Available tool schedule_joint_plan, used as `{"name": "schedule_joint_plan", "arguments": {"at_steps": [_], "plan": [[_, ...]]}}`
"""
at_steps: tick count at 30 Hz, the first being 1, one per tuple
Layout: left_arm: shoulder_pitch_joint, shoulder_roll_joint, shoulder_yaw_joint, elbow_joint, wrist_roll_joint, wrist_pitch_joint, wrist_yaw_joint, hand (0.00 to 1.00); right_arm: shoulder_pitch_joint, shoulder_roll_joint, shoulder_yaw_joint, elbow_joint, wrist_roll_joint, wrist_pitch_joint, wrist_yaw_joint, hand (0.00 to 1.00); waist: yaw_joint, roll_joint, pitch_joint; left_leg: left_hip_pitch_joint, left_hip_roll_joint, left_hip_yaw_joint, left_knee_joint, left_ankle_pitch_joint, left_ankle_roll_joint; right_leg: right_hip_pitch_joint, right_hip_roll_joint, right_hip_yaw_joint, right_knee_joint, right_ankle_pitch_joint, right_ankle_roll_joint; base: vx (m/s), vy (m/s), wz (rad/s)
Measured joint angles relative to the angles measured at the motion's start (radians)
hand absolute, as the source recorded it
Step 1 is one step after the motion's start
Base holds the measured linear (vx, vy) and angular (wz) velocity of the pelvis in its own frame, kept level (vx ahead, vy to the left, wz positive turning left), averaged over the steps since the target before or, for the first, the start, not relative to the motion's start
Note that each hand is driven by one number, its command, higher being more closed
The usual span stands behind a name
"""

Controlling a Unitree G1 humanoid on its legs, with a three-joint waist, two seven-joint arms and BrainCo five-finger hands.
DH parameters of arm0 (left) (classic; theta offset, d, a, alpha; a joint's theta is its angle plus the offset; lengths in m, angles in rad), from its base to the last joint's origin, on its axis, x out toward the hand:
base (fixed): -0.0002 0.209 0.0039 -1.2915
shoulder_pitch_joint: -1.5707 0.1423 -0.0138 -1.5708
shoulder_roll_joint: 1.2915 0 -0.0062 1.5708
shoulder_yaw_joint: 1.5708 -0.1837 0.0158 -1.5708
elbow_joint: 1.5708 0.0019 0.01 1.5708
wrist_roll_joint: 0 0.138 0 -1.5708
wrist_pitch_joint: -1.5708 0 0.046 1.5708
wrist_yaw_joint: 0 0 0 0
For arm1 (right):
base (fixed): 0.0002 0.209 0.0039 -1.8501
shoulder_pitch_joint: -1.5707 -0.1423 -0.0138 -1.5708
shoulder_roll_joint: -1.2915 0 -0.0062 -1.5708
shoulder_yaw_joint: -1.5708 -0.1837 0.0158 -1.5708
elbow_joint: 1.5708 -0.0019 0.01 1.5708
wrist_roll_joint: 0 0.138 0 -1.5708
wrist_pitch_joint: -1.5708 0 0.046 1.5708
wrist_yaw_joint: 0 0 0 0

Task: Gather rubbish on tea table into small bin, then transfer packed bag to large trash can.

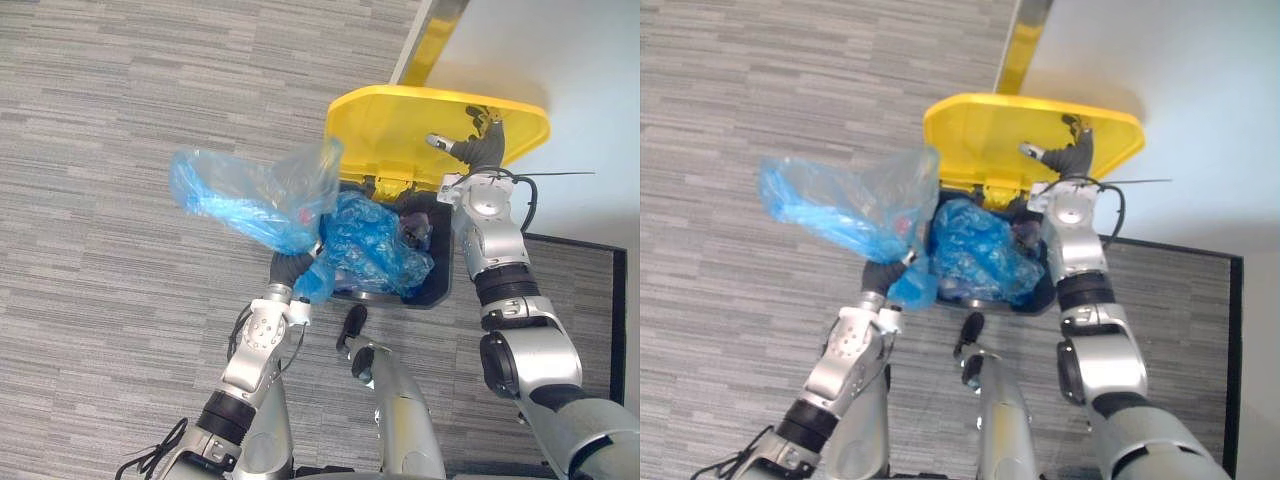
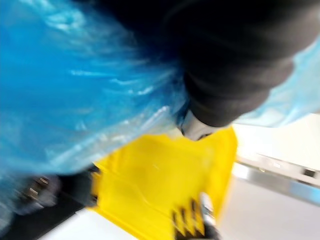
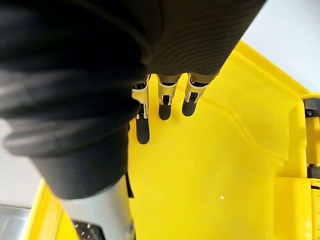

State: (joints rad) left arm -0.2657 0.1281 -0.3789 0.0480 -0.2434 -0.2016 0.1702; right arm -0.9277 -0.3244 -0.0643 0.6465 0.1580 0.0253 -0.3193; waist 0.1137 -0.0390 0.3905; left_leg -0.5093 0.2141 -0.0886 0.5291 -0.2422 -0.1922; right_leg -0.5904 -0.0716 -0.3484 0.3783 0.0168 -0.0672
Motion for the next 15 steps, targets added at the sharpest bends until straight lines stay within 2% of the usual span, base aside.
{"name": "schedule_joint_plan", "arguments": {"at_steps": [5, 11, 15], "plan": [[-0.06, -0.005, -0.057, -0.068, -0.036, -0.007, 0.001, 1.0, 0.0, 0.0, 0.016, 0.001, 0.0, 0.001, 0.006, 0.0, 0.0, 0.0, 0.0, 0.009, 0.0, 0.011, -0.003, 0.001, 0.001, 0.002, 0.004, 0.01, -0.003, 0.015, -0.011, 0.0, -0.001, -0.05], [-0.203, -0.036, -0.115, -0.069, -0.017, -0.008, 0.035, 1.0, -0.014, 0.002, 0.042, 0.001, 0.001, 0.001, 0.02, 0.0, 0.001, -0.002, -0.001, 0.005, 0.004, 0.037, -0.004, 0.003, 0.008, 0.002, 0.019, 0.035, -0.052, 0.042, 0.008, -0.04, 0.008, -0.14], [-0.309, -0.038, -0.117, 0.044, 0.032, -0.003, 0.079, 1.0, -0.045, 0.002, 0.071, 0.001, 0.001, 0.002, 0.023, 0.0, -0.003, -0.003, -0.002, 0.002, 0.005, 0.06, -0.022, 0.008, 0.015, -0.003, 0.024, 0.05, -0.094, 0.07, 0.019, -0.04, 0.011, -0.13]]}}
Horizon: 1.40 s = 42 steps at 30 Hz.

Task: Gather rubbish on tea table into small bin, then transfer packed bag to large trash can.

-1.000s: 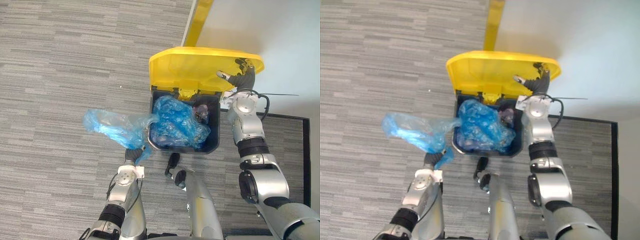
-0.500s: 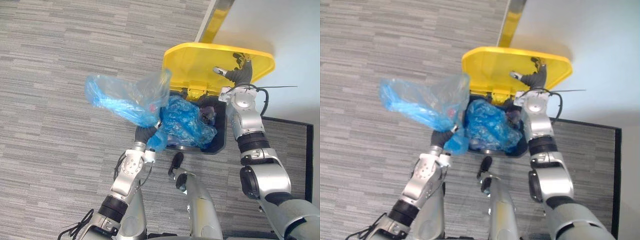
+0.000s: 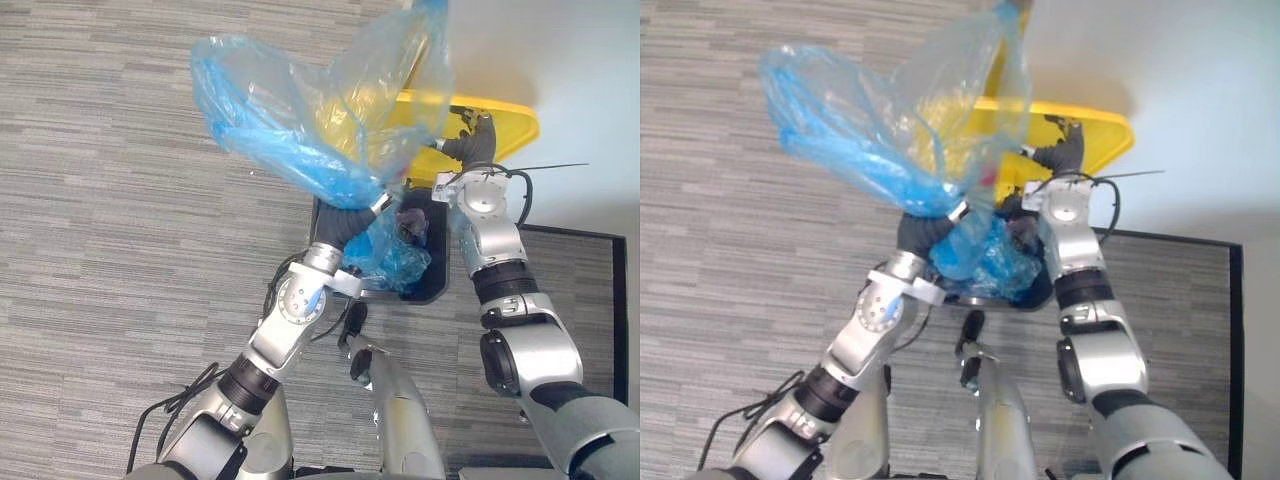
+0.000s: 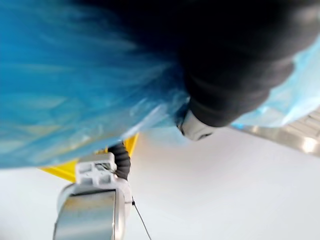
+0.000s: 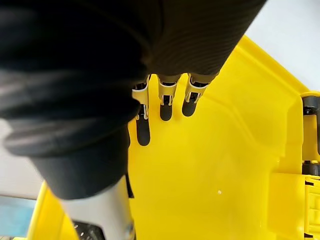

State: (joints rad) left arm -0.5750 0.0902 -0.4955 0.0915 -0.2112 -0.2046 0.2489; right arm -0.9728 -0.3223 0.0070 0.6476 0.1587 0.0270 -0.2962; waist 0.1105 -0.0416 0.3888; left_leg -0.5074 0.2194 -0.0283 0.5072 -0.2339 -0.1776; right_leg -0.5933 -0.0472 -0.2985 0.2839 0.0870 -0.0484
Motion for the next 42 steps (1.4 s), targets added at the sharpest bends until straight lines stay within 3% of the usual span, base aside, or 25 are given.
{"name": "schedule_joint_plan", "arguments": {"at_steps": [5, 13, 17, 18, 21, 27, 34, 42], "plan": [[-0.096, -0.001, 0.009, 0.158, 0.035, 0.045, 0.033, 1.0, -0.048, 0.0, 0.006, -0.007, -0.001, 0.0, 0.0, 0.0, -0.016, -0.007, -0.004, -0.045, 0.006, 0.003, 0.004, 0.002, -0.001, -0.037, 0.009, 0.002, -0.019, 0.016, 0.0, -0.01, -0.007, -0.04], [-0.167, 0.001, 0.077, 0.324, 0.055, 0.085, 0.028, 1.0, -0.055, 0.006, 0.008, -0.121, -0.002, -0.001, -0.027, 0.0, -0.037, -0.025, -0.004, -0.13, 0.03, 0.025, 0.057, -0.009, -0.012, -0.118, 0.031, 0.022, -0.024, 0.049, -0.03, 0.03, 0.007, -0.12], [-0.175, 0.0, 0.081, 0.394, 0.087, 0.104, 0.018, 1.0, -0.056, 0.006, 0.03, -0.127, -0.002, -0.001, -0.026, 0.0, -0.056, -0.033, 0.001, -0.141, 0.036, 0.036, 0.068, -0.017, -0.005, -0.125, 0.034, 0.027, -0.014, 0.042, -0.023, 0.02, 0.026, -0.07], [-0.176, 0.0, 0.082, 0.401, 0.099, 0.107, 0.007, 0.0, -0.056, 0.007, 0.04, -0.134, -0.002, -0.001, -0.026, 0.0, -0.056, -0.038, 0.003, -0.146, 0.036, 0.04, 0.07, -0.021, 0.001, -0.132, 0.034, 0.034, -0.012, 0.036, -0.016, 0.0, 0.018, -0.04], [-0.186, -0.005, 0.083, 0.429, 0.146, 0.111, 0.002, 0.0, -0.057, 0.007, 0.044, -0.183, -0.004, -0.001, -0.028, 0.0, -0.056, -0.042, 0.004, -0.178, 0.039, 0.043, 0.084, -0.024, -0.002, -0.162, 0.035, 0.035, -0.01, 0.036, -0.016, 0.0, 0.014, -0.07], [-0.188, -0.007, 0.109, 0.531, 0.232, 0.169, 0.005, 0.0, -0.069, 0.011, 0.048, -0.192, -0.008, -0.001, -0.028, 0.0, -0.063, -0.044, 0.006, -0.188, 0.049, 0.043, 0.094, -0.027, -0.003, -0.17, 0.043, 0.035, -0.007, 0.037, -0.018, 0.01, 0.007, -0.02], [-0.19, -0.026, 0.152, 0.551, 0.325, 0.172, 0.019, 0.0, -0.076, 0.042, 0.054, -0.191, -0.04, 0.001, -0.027, 0.0, -0.072, -0.046, 0.009, -0.185, 0.048, 0.046, 0.109, -0.03, -0.003, -0.17, 0.036, 0.034, 0.022, 0.03, -0.024, 0.01, 0.018, 0.02], [-0.196, -0.027, 0.156, 0.551, 0.348, 0.172, 0.03, 0.0, -0.078, 0.051, 0.077, -0.19, -0.043, 0.015, -0.018, 0.0, -0.074, -0.052, 0.014, -0.181, 0.042, 0.048, 0.135, -0.04, 0.004, -0.164, 0.027, 0.038, 0.042, 0.023, -0.015, 0.0, 0.004, 0.01]]}}
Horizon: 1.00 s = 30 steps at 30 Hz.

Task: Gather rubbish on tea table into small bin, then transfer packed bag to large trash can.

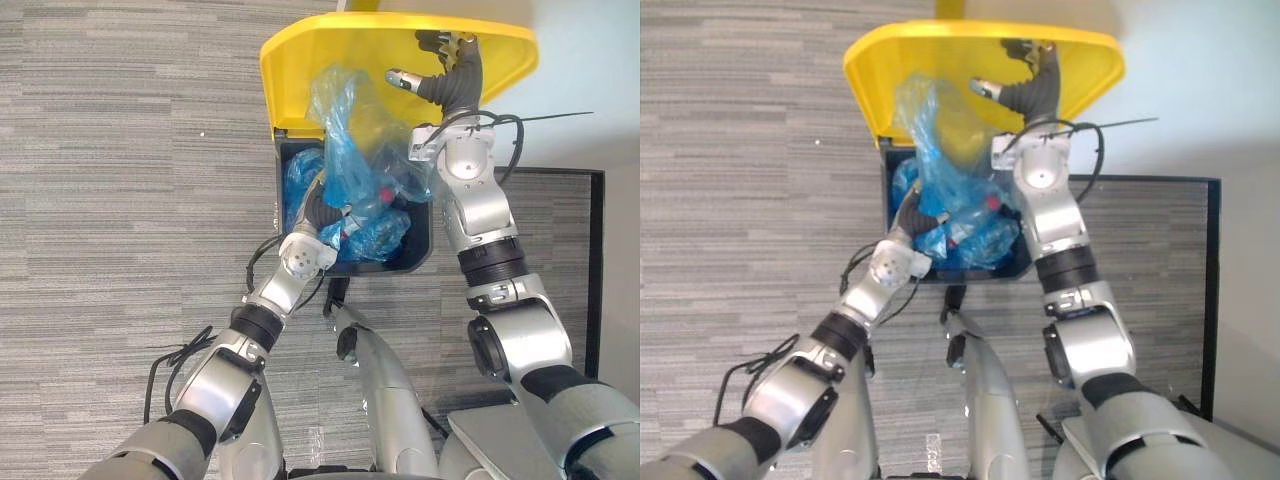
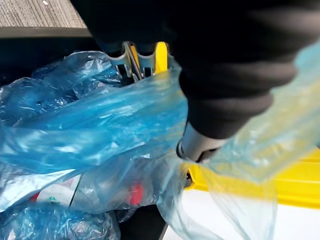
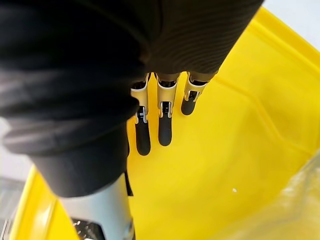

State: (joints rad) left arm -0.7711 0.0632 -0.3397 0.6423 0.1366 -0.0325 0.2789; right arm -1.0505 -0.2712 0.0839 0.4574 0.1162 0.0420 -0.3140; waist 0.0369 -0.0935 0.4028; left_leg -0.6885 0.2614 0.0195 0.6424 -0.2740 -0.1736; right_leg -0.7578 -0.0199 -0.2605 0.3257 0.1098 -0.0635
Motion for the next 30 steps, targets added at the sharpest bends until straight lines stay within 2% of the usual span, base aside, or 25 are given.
{"name": "schedule_joint_plan", "arguments": {"at_steps": [9, 15, 19, 26, 30], "plan": [[0.008, 0.0, -0.04, -0.011, 0.041, 0.0, -0.003, 0.0, 0.034, 0.032, -0.001, 0.003, -0.039, 0.004, 0.012, 0.0, 0.001, 0.0, 0.004, 0.06, -0.006, -0.007, -0.014, -0.004, 0.008, 0.061, -0.007, -0.007, -0.001, -0.011, 0.005, -0.02, 0.005, 0.05], [0.067, 0.003, -0.04, -0.122, 0.068, 0.0, -0.003, 0.0, 0.18, 0.037, -0.006, 0.0, -0.078, 0.001, 0.024, 0.0, 0.015, 0.001, 0.004, 0.114, -0.016, -0.027, -0.034, -0.004, 0.008, 0.122, -0.017, -0.027, 0.0, -0.031, 0.009, 0.0, 0.014, 0.13], [0.181, 0.022, -0.026, -0.228, 0.051, -0.003, -0.009, 0.0, 0.289, 0.047, -0.054, -0.013, -0.08, -0.001, 0.037, 0.0, 0.026, 0.001, 0.003, 0.161, -0.034, -0.037, -0.053, -0.001, 0.004, 0.151, -0.04, -0.037, 0.047, -0.064, 0.007, 0.03, 0.011, 0.19], [0.46, 0.087, 0.099, -0.336, -0.064, -0.021, -0.059, 0.0, 0.493, 0.07, -0.084, -0.037, -0.147, 0.006, 0.067, 0.0, 0.045, 0.006, 0.001, 0.263, -0.066, -0.035, -0.075, -0.006, 0.014, 0.224, -0.083, -0.037, 0.113, -0.123, 0.022, 0.04, 0.035, 0.14], [0.621, 0.095, 0.195, -0.32, -0.1, -0.03, -0.092, 0.0, 0.57, 0.084, -0.085, -0.044, -0.186, 0.008, 0.085, 0.0, 0.076, 0.012, -0.01, 0.317, -0.079, 0.001, -0.084, -0.012, 0.024, 0.24, -0.093, 0.0, 0.137, -0.131, 0.029, 0.0, 0.042, -0.16]]}}
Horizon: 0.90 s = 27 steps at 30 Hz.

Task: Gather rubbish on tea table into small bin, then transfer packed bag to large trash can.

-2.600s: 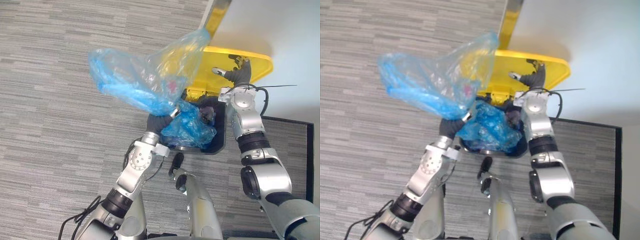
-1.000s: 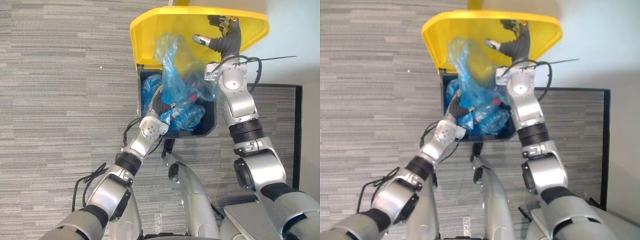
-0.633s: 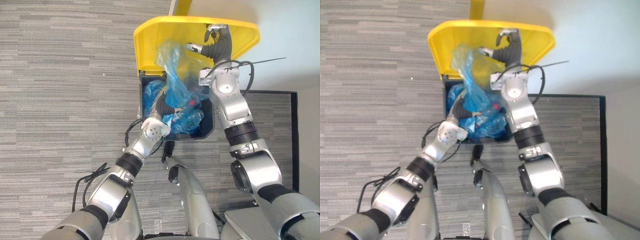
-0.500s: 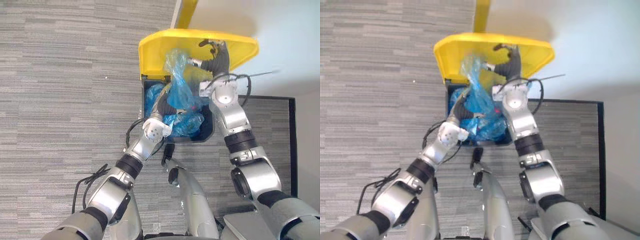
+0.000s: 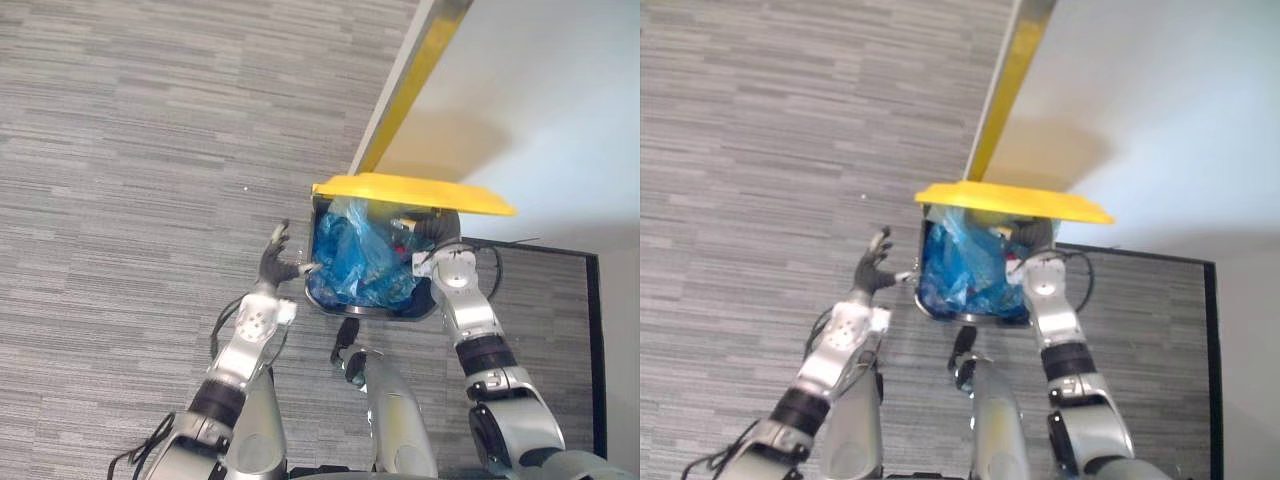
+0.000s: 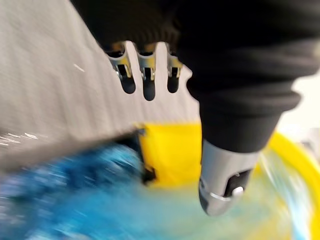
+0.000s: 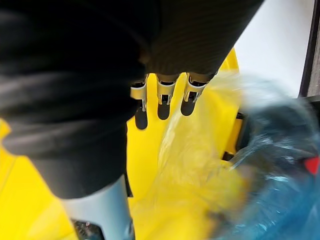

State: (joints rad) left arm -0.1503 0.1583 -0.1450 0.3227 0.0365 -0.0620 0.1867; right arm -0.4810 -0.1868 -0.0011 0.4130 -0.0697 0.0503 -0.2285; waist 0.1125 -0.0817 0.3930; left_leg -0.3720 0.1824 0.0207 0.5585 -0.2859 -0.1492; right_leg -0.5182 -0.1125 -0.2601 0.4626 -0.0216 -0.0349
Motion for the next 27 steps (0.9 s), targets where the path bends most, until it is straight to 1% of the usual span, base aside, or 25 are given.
{"name": "schedule_joint_plan", "arguments": {"at_steps": [2, 3, 4, 5, 6, 7, 8, 9, 10, 11, 12, 13, 14, 15, 16, 17, 18, 19, 21, 23, 24, 27], "plan": [[0.059, -0.002, 0.053, 0.116, 0.002, 0.001, -0.017, 0.0, 0.035, 0.036, 0.0, 0.013, -0.011, 0.001, 0.015, 0.0, -0.002, 0.005, -0.003, 0.055, -0.002, 0.015, -0.003, -0.004, 0.007, 0.044, 0.001, 0.014, -0.002, 0.0, 0.002, -0.02, 0.054, -0.19], [0.068, -0.005, 0.062, 0.149, 0.003, 0.002, -0.017, 0.0, 0.046, 0.046, 0.001, 0.018, -0.011, 0.001, 0.016, 0.0, -0.003, 0.006, -0.004, 0.069, -0.001, 0.019, -0.004, -0.006, 0.009, 0.056, 0.002, 0.016, -0.005, 0.0, 0.004, -0.02, 0.043, -0.17], [0.088, -0.015, 0.09, 0.214, 0.009, 0.005, -0.017, 0.0, 0.071, 0.066, 0.0, 0.033, -0.014, -0.001, 0.019, 0.0, -0.003, 0.006, -0.021, 0.09, 0.0, 0.032, -0.015, -0.007, 0.01, 0.07, 0.004, 0.024, -0.017, -0.004, 0.02, -0.04, 0.04, -0.17], [0.098, -0.023, 0.103, 0.264, 0.011, 0.01, -0.017, 0.0, 0.092, 0.077, 0.001, 0.045, -0.019, -0.001, 0.023, 0.0, -0.004, 0.007, -0.039, 0.094, 0.0, 0.041, -0.017, -0.008, 0.012, 0.072, 0.005, 0.03, -0.024, 0.0, 0.027, -0.06, 0.068, -0.26], [0.114, -0.041, 0.131, 0.328, 0.018, 0.018, -0.018, 0.0, 0.134, 0.099, 0.004, 0.049, -0.022, -0.001, 0.028, 0.0, -0.005, 0.007, -0.06, 0.099, -0.003, 0.056, -0.011, -0.007, 0.01, 0.071, 0.004, 0.046, -0.033, 0.014, 0.038, -0.06, 0.063, -0.26], [0.12, -0.05, 0.144, 0.347, 0.023, 0.023, -0.018, 0.0, 0.158, 0.111, 0.005, 0.049, -0.026, -0.002, 0.03, 0.0, -0.007, 0.007, -0.067, 0.103, -0.004, 0.061, -0.011, -0.007, 0.011, 0.072, 0.003, 0.053, -0.043, 0.026, 0.046, -0.07, 0.1, -0.41], [0.131, -0.072, 0.177, 0.386, 0.032, 0.033, -0.017, 0.0, 0.2, 0.135, 0.011, 0.05, -0.035, -0.002, 0.036, 0.0, -0.008, 0.011, -0.087, 0.118, 0.014, 0.083, -0.034, 0.009, 0.02, 0.09, 0.015, 0.061, -0.114, 0.061, 0.112, -0.1, 0.095, -0.59], [0.152, -0.097, 0.205, 0.419, 0.041, 0.039, -0.017, 0.0, 0.256, 0.162, 0.017, 0.052, -0.044, -0.002, 0.044, 0.0, -0.012, 0.023, -0.097, 0.144, 0.036, 0.112, -0.087, 0.039, 0.019, 0.081, 0.01, 0.051, 0.005, 0.028, 0.095, -0.09, 0.08, -0.54], [0.152, -0.099, 0.206, 0.432, 0.041, 0.042, -0.016, 0.0, 0.283, 0.173, 0.016, 0.06, -0.047, -0.005, 0.046, 0.0, -0.02, 0.021, -0.101, 0.155, 0.033, 0.117, -0.098, 0.046, 0.02, 0.075, -0.007, 0.054, 0.116, -0.014, 0.066, -0.11, 0.04, -0.37], [0.159, -0.102, 0.209, 0.46, 0.04, 0.054, -0.016, 0.0, 0.36, 0.199, 0.009, 0.116, -0.051, -0.015, 0.056, 0.0, -0.032, 0.013, -0.121, 0.183, 0.035, 0.122, -0.121, 0.059, 0.015, 0.103, -0.046, 0.078, 0.329, -0.117, 0.064, -0.07, 0.004, -0.08], [0.163, -0.102, 0.212, 0.467, 0.041, 0.057, -0.016, 0.0, 0.382, 0.206, 0.007, 0.136, -0.052, -0.015, 0.057, 0.0, -0.033, 0.011, -0.131, 0.185, 0.035, 0.122, -0.127, 0.063, 0.011, 0.11, -0.056, 0.086, 0.366, -0.135, 0.064, -0.1, -0.051, -0.05], [0.174, -0.101, 0.227, 0.484, 0.041, 0.061, -0.014, 0.0, 0.443, 0.226, -0.001, 0.194, -0.069, -0.015, 0.061, 0.0, -0.036, 0.0, -0.163, 0.189, 0.034, 0.123, -0.153, 0.08, -0.001, 0.147, -0.081, 0.112, 0.415, -0.175, 0.07, -0.05, -0.155, -0.01], [0.176, -0.101, 0.244, 0.494, 0.042, 0.062, -0.015, 0.0, 0.481, 0.24, -0.014, 0.233, -0.089, -0.015, 0.063, 0.0, -0.04, -0.022, -0.183, 0.196, 0.034, 0.121, -0.17, 0.093, -0.011, 0.19, -0.086, 0.128, 0.384, -0.207, 0.095, -0.05, -0.19, 0.0], [0.169, -0.102, 0.258, 0.502, 0.042, 0.067, -0.015, 0.0, 0.512, 0.25, -0.04, 0.293, -0.09, -0.015, 0.065, 0.0, -0.043, -0.021, -0.192, 0.2, 0.036, 0.116, -0.198, 0.11, -0.024, 0.23, -0.056, 0.116, 0.3, -0.235, 0.114, -0.08, -0.198, -0.16], [0.163, -0.123, 0.28, 0.533, 0.041, 0.068, -0.016, 0.0, 0.539, 0.255, -0.09, 0.359, -0.089, -0.013, 0.063, 0.0, -0.042, -0.012, -0.233, 0.2, 0.041, 0.118, -0.258, 0.14, -0.004, 0.247, -0.023, 0.116, 0.185, -0.246, 0.117, -0.03, -0.168, -0.34], [0.162, -0.14, 0.286, 0.542, 0.04, 0.069, -0.015, 0.0, 0.55, 0.25, -0.124, 0.389, -0.089, -0.013, 0.061, 0.0, -0.042, -0.01, -0.254, 0.199, 0.035, 0.129, -0.29, 0.154, 0.015, 0.257, -0.013, 0.114, 0.107, -0.249, 0.11, -0.04, -0.149, -0.76], [0.153, -0.162, 0.293, 0.569, 0.039, 0.069, -0.015, 0.0, 0.537, 0.222, -0.158, 0.457, -0.088, -0.011, 0.059, 0.0, -0.049, 0.008, -0.255, 0.209, 0.032, 0.134, -0.352, 0.189, 0.02, 0.284, 0.006, 0.109, -0.015, -0.245, 0.07, -0.04, -0.095, -0.66], [0.142, -0.175, 0.294, 0.595, 0.038, 0.071, -0.015, 0.0, 0.539, 0.209, -0.187, 0.484, -0.073, -0.012, 0.061, 0.0, -0.063, 0.017, -0.259, 0.229, 0.028, 0.136, -0.394, 0.217, 0.025, 0.287, 0.012, 0.109, -0.043, -0.226, 0.067, -0.09, -0.036, -0.52], [0.14, -0.183, 0.283, 0.612, 0.033, 0.069, -0.015, 0.0, 0.539, 0.193, -0.205, 0.507, -0.077, -0.012, 0.058, 0.0, -0.069, 0.021, -0.264, 0.273, 0.024, 0.137, -0.458, 0.249, 0.025, 0.31, 0.021, 0.115, -0.077, -0.204, 0.067, -0.08, 0.005, -0.1], [0.144, -0.179, 0.284, 0.626, 0.031, 0.069, -0.015, 0.0, 0.538, 0.186, -0.224, 0.536, -0.08, -0.01, 0.058, 0.0, -0.069, 0.02, -0.268, 0.3, 0.02, 0.135, -0.488, 0.26, 0.023, 0.334, 0.022, 0.112, -0.099, -0.196, 0.076, -0.08, 0.029, 0.06], [0.147, -0.172, 0.285, 0.631, 0.03, 0.068, -0.015, 0.0, 0.534, 0.185, -0.233, 0.552, -0.08, -0.009, 0.058, 0.0, -0.069, 0.02, -0.273, 0.304, 0.014, 0.135, -0.496, 0.264, 0.025, 0.339, 0.021, 0.114, -0.116, -0.193, 0.09, -0.08, 0.064, 0.07], [0.159, -0.154, 0.285, 0.645, 0.03, 0.068, -0.015, 0.0, 0.529, 0.178, -0.243, 0.57, -0.077, -0.009, 0.059, 0.0, -0.071, 0.025, -0.291, 0.307, -0.015, 0.14, -0.527, 0.271, 0.033, 0.347, 0.005, 0.133, -0.16, -0.17, 0.109, -0.01, 0.114, -0.02]]}}
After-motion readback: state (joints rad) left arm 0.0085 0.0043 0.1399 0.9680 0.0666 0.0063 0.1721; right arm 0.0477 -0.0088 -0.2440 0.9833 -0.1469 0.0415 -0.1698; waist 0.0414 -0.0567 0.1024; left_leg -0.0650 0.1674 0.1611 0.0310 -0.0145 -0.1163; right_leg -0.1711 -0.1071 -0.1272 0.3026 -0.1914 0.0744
